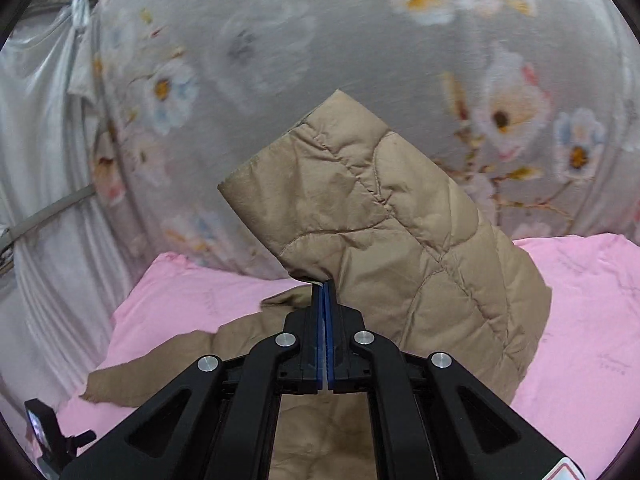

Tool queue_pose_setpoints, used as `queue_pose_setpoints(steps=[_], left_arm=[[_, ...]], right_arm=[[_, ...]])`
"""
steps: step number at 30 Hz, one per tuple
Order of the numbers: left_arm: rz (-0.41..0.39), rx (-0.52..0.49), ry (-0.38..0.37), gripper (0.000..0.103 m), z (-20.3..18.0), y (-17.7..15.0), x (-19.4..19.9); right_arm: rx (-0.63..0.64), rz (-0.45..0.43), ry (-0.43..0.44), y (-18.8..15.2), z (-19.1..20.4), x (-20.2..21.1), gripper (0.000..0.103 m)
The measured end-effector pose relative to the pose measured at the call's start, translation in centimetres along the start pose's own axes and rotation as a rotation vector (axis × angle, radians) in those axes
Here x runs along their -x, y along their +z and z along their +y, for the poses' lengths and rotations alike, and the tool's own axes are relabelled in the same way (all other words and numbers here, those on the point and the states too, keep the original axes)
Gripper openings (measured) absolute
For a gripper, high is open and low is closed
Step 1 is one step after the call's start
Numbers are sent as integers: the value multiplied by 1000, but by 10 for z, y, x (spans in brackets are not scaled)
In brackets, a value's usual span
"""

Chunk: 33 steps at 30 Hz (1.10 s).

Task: Fold large clothes

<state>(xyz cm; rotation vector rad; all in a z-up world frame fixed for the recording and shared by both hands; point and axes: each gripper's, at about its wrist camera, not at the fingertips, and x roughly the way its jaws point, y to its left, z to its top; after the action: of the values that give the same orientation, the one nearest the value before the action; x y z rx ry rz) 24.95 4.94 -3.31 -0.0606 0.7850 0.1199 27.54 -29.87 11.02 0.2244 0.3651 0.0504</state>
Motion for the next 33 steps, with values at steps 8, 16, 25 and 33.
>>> queue_pose_setpoints(steps=[8, 16, 25, 33], left_arm=[[23, 11, 8, 98, 10, -8, -9], [47, 18, -36, 98, 10, -12, -19], [197, 112, -396, 98, -20, 16, -66], [326, 296, -554, 95, -54, 28, -124]], right_arm=[[90, 184, 135, -63, 87, -73, 3], [123, 331, 167, -125, 101, -118, 30], [-72, 215, 75, -102, 17, -55, 52], [-439, 274, -135, -150, -134, -49, 53]])
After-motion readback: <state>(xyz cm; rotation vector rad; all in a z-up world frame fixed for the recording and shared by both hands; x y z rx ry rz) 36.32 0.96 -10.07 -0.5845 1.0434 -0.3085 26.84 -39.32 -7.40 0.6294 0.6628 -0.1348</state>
